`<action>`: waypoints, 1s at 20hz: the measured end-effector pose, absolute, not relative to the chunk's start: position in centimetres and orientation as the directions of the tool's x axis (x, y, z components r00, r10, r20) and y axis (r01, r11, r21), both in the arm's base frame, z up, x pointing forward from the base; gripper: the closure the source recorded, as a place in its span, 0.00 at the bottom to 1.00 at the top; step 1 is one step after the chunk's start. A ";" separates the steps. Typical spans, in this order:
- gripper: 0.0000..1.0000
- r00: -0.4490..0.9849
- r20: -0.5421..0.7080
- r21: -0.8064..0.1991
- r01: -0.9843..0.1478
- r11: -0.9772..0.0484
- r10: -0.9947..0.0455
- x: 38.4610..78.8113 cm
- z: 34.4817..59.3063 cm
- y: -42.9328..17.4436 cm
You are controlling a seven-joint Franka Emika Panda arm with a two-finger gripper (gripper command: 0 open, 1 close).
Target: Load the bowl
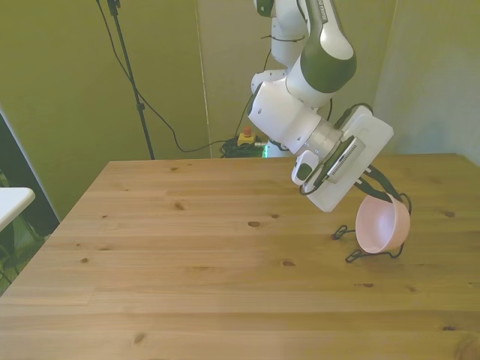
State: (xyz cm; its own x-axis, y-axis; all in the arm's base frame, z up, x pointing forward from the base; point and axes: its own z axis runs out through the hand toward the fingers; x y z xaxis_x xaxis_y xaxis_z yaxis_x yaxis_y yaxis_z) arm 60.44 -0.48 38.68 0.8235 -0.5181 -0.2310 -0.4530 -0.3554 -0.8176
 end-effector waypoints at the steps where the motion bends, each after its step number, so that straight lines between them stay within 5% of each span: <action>1: 1.00 0.823 -0.232 -0.817 -0.454 -0.355 -0.519 60.4 38.6 -0.5; 2: 0.00 0.822 -0.233 -0.817 -0.455 -0.355 -0.519 60.4 38.6 -0.5; 20: 0.00 0.816 -0.247 -0.815 -0.467 -0.344 -0.523 60.4 39.2 -0.1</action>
